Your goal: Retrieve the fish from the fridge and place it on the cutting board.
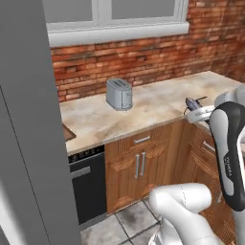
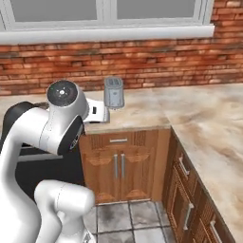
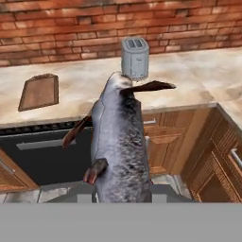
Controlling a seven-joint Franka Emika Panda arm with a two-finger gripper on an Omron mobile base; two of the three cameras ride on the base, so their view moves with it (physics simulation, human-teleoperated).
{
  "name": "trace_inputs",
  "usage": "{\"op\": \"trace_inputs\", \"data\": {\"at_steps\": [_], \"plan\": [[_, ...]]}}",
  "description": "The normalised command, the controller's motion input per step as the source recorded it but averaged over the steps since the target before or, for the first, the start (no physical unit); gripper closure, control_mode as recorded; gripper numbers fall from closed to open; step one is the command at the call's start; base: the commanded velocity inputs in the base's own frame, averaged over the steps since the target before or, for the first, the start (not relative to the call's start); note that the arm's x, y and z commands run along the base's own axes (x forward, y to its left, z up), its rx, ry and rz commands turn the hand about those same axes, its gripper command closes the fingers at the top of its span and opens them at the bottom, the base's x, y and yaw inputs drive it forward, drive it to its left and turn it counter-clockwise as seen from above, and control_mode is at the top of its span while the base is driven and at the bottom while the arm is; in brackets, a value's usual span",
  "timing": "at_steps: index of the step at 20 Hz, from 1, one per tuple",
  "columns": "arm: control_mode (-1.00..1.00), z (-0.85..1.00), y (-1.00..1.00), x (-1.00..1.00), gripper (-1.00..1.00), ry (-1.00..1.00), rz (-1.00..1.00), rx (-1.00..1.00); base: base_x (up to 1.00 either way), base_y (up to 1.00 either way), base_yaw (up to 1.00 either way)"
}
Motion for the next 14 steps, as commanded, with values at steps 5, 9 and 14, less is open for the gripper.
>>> {"op": "trace_inputs", "data": {"at_steps": [5,9,14], "plan": [[1.0,0.0,0.0,0.0,1.0,0.0,0.0,0.0,0.7,0.52,0.31],[1.0,0.0,0.0,0.0,1.0,0.0,0.0,0.0,0.5,0.99,0.17],[1.0,0.0,0.0,0.0,1.0,0.0,0.0,0.0,0.19,1.0,0.06]]}}
